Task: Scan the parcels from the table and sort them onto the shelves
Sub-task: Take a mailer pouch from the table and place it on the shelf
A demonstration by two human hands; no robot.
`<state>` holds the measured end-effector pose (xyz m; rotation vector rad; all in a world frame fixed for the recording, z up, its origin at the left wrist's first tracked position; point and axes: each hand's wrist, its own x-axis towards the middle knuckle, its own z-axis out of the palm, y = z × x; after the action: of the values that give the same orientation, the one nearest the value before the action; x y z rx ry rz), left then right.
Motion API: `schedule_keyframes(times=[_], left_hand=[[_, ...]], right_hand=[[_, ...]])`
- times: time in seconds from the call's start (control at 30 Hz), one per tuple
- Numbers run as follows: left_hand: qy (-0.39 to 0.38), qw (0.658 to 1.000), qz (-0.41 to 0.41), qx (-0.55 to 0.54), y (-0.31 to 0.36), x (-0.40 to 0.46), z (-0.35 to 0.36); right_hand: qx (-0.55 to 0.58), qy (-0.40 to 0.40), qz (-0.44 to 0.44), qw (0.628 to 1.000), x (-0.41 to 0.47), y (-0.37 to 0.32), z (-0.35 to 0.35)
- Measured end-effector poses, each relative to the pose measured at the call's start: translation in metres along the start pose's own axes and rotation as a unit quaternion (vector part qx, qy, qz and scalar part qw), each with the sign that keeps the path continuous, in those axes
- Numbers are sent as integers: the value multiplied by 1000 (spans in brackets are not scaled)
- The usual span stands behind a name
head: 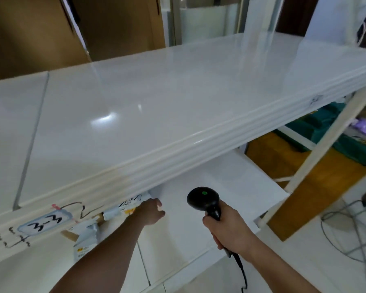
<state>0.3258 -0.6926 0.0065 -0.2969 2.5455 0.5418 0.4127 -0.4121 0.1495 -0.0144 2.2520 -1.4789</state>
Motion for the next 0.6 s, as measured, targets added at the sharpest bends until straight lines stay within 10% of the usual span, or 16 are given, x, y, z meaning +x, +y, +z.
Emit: schedule_keyframes(times=[0.2,0.6], left_hand=[[-9,977,118,177,127,6,-41],[-38,928,315,194,458,-8,23]], right_hand=[[28,103,12,994,-40,7,-91],[48,295,31,954,-134,67,-276]])
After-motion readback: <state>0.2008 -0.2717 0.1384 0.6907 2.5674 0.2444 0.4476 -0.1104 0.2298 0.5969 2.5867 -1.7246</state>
